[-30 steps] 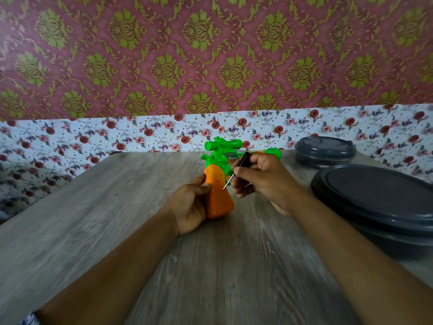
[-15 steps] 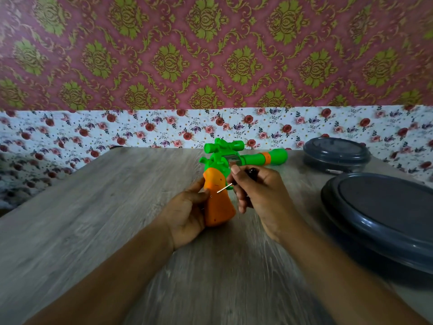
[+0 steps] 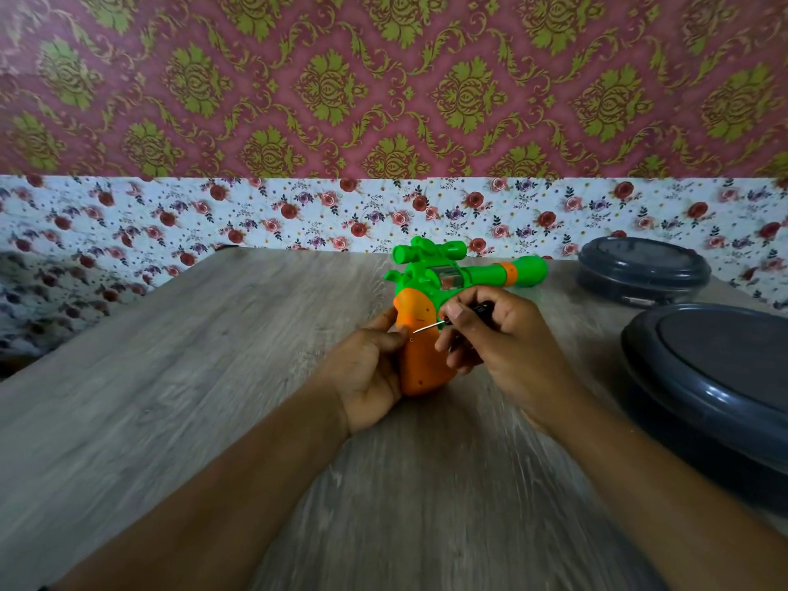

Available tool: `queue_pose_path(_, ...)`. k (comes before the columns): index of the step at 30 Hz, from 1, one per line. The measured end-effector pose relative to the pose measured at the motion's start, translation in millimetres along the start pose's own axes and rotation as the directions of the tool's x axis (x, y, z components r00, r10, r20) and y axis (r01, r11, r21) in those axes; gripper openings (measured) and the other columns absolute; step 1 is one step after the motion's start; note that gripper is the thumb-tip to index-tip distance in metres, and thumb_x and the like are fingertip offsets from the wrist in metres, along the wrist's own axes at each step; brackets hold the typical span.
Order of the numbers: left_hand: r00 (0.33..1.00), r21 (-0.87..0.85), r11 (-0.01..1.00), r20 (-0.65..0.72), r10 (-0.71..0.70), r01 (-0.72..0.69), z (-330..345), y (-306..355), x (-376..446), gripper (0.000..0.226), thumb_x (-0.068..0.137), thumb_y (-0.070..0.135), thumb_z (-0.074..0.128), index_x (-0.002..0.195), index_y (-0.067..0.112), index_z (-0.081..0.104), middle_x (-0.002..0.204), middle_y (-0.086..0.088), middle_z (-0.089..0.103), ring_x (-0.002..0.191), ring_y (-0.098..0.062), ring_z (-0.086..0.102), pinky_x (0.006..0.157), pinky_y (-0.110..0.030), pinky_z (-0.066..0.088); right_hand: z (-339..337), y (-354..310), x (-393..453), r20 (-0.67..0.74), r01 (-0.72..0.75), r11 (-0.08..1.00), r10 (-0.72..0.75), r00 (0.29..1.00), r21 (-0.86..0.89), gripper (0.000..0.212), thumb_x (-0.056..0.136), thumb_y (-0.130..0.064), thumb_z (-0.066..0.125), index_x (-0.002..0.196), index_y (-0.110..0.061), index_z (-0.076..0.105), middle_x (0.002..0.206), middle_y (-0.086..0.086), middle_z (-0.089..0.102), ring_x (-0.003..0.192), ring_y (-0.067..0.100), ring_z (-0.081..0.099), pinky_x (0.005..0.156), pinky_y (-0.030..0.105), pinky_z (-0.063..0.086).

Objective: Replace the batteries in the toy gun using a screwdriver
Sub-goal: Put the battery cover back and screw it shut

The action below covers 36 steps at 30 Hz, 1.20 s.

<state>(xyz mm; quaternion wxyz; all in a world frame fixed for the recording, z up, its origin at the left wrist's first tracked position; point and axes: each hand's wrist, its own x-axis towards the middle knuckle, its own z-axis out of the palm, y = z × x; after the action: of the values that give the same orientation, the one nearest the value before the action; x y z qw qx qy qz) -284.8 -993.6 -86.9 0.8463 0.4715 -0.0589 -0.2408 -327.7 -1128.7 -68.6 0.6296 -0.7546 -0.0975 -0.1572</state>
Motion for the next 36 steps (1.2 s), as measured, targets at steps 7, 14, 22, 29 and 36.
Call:
queue_pose_path(7,0.999,-0.005,1.0,-0.047,-0.006,0.006,3,2,-3,0.053,0.098,0.003,0.033,0.148,0.019,0.027,0.142,-0.011,0.047,0.094,-0.022,0.059,0.079,-0.045,0.048,1,-3,0,0.031,0.034,0.994,-0.031,0.999,-0.103,0.013,0.092,-0.01,0.05,0.084,-0.002,0.056,0.062,0.002,0.064,0.051,0.012,0.054,0.042,0.022,0.041)
queue_pose_path(14,0.999,0.002,1.0,-0.042,-0.002,0.002,6,2,-5,0.052,0.098,0.001,0.033,0.147,0.019,0.029,0.124,-0.008,0.055,0.092,-0.021,0.059,0.074,-0.04,0.048,1,-2,1,0.058,0.062,0.984,-0.053,0.997,-0.17,0.014,0.091,-0.006,0.05,0.08,-0.011,0.057,0.062,-0.001,0.063,0.051,0.008,0.053,0.043,0.016,0.041)
queue_pose_path(22,1.0,0.005,1.0,-0.029,0.003,-0.003,5,4,-7,0.051,0.098,0.002,0.032,0.145,0.019,0.032,0.108,-0.005,0.062,0.09,-0.02,0.059,0.071,-0.038,0.049,0,-5,1,0.066,0.068,0.978,-0.056,0.996,-0.198,0.012,0.091,-0.007,0.05,0.082,-0.007,0.057,0.061,0.002,0.062,0.053,0.015,0.052,0.041,0.026,0.041)
queue_pose_path(29,1.0,0.015,1.0,0.01,0.022,-0.023,6,4,-9,0.047,0.098,0.002,0.031,0.143,0.015,0.036,0.103,-0.004,0.062,0.088,-0.019,0.06,0.072,-0.037,0.049,-1,-6,1,0.097,0.103,0.963,-0.081,0.992,-0.249,0.013,0.089,-0.006,0.054,0.079,-0.013,0.058,0.058,0.0,0.062,0.05,0.01,0.054,0.041,0.02,0.042)
queue_pose_path(36,1.0,0.012,0.999,-0.01,0.03,-0.03,10,4,-10,0.049,0.098,0.002,0.031,0.144,0.017,0.034,0.097,-0.002,0.061,0.085,-0.019,0.058,0.075,-0.04,0.047,0,-10,0,0.128,0.143,0.946,-0.11,0.986,-0.29,0.018,0.086,-0.007,0.057,0.077,-0.022,0.057,0.058,-0.004,0.06,0.049,0.0,0.054,0.046,0.011,0.04)
